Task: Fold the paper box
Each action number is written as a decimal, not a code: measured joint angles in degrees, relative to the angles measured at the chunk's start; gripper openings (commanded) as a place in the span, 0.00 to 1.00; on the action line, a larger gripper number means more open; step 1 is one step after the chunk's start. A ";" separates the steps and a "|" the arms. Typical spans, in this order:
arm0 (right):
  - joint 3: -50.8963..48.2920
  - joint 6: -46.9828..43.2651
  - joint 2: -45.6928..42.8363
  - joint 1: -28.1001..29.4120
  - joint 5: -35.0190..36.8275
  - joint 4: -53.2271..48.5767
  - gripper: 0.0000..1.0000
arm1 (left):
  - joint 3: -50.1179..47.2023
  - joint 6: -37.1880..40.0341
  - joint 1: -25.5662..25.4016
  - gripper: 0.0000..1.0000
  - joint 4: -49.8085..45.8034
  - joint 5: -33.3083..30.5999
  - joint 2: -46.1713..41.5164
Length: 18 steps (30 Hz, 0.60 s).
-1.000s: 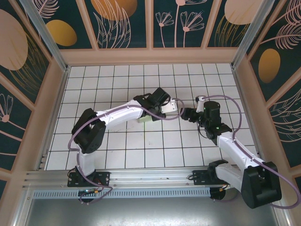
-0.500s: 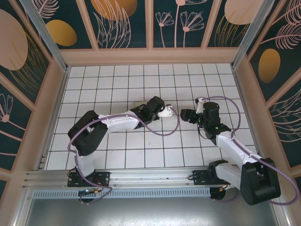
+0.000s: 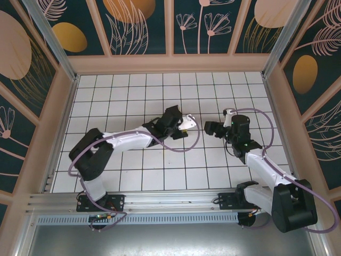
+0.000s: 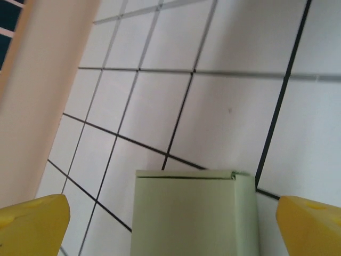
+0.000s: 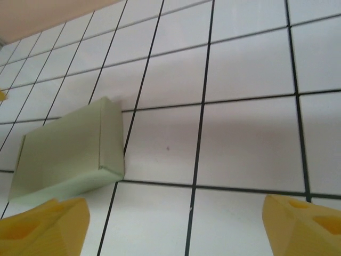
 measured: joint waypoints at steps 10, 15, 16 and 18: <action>-2.51 -2.80 1.05 -5.22 6.10 15.32 0.94 | -25.00 -18.97 13.25 0.99 17.86 -1.25 -26.40; -6.14 -4.28 6.69 -9.38 9.86 25.81 0.99 | -38.82 -23.69 19.37 0.99 25.42 -7.96 -35.17; -6.49 -4.46 8.02 -10.21 10.47 27.06 0.99 | -41.72 -24.72 21.66 0.99 26.97 -9.42 -37.03; -6.67 -4.81 10.43 -11.52 12.02 29.59 0.99 | -45.92 -26.67 25.99 0.99 29.16 -11.52 -39.54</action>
